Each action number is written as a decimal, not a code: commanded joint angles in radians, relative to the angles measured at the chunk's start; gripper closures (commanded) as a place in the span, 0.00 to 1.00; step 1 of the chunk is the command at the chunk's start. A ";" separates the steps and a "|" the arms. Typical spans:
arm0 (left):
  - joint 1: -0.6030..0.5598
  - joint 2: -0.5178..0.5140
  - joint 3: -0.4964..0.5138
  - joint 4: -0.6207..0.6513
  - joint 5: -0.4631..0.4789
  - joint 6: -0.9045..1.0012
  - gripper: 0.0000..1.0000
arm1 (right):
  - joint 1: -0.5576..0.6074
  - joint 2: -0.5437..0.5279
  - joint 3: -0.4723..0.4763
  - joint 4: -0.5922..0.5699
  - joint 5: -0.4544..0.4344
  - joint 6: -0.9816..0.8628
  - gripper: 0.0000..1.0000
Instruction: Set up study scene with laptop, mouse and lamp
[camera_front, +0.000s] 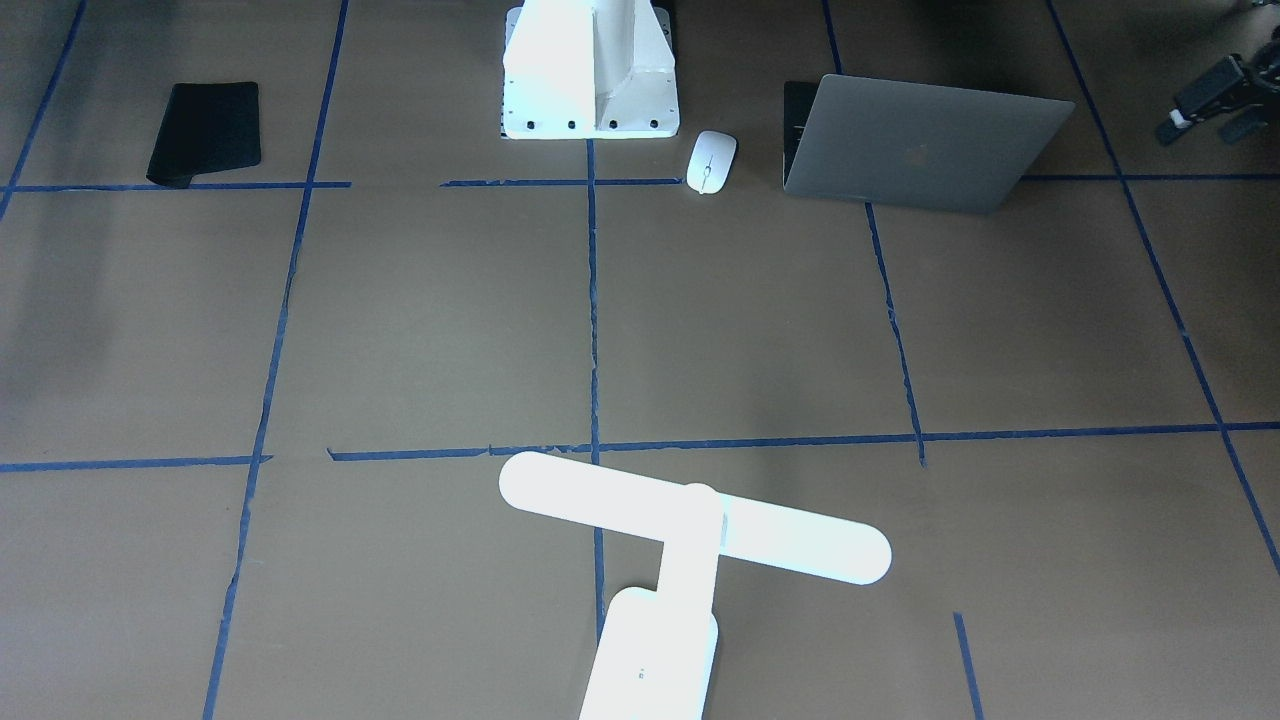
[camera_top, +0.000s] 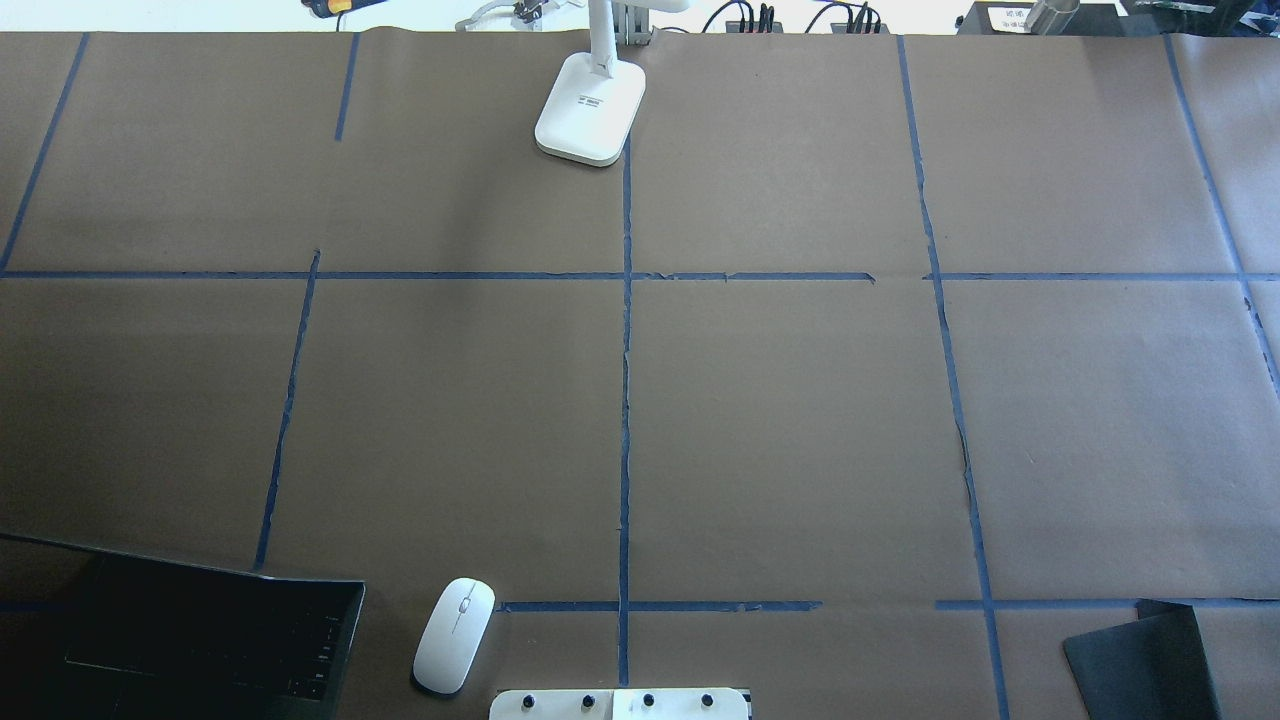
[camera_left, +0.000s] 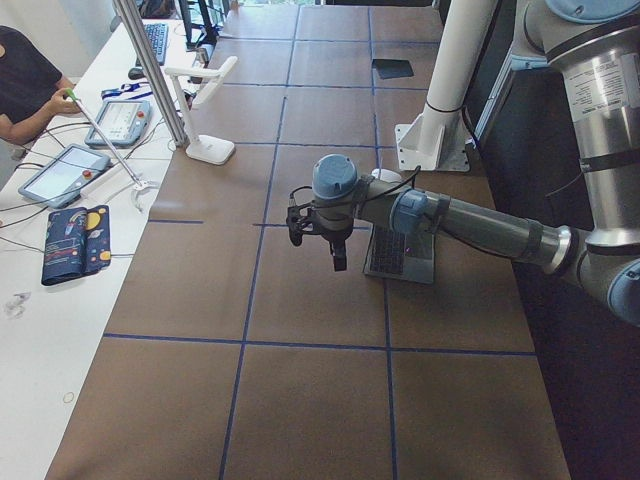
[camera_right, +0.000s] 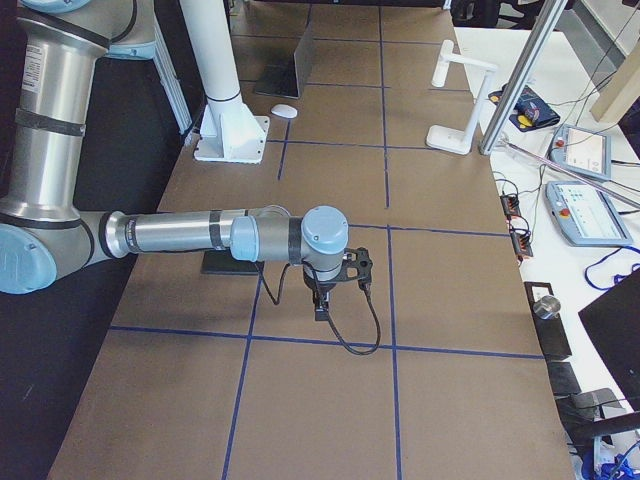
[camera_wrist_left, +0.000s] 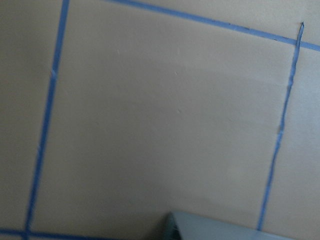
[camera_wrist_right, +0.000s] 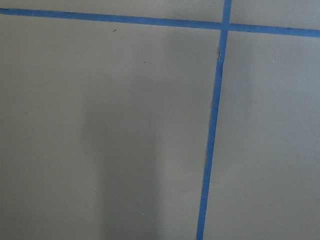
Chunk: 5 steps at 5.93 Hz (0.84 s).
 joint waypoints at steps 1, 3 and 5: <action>0.131 0.001 -0.143 -0.002 0.009 -0.407 0.02 | 0.000 0.001 -0.002 0.000 0.000 0.000 0.00; 0.315 -0.001 -0.270 -0.039 0.143 -0.780 0.01 | 0.000 0.001 -0.009 -0.001 -0.002 0.002 0.00; 0.441 -0.001 -0.317 -0.104 0.243 -1.178 0.01 | 0.000 0.002 -0.020 0.000 0.003 0.003 0.00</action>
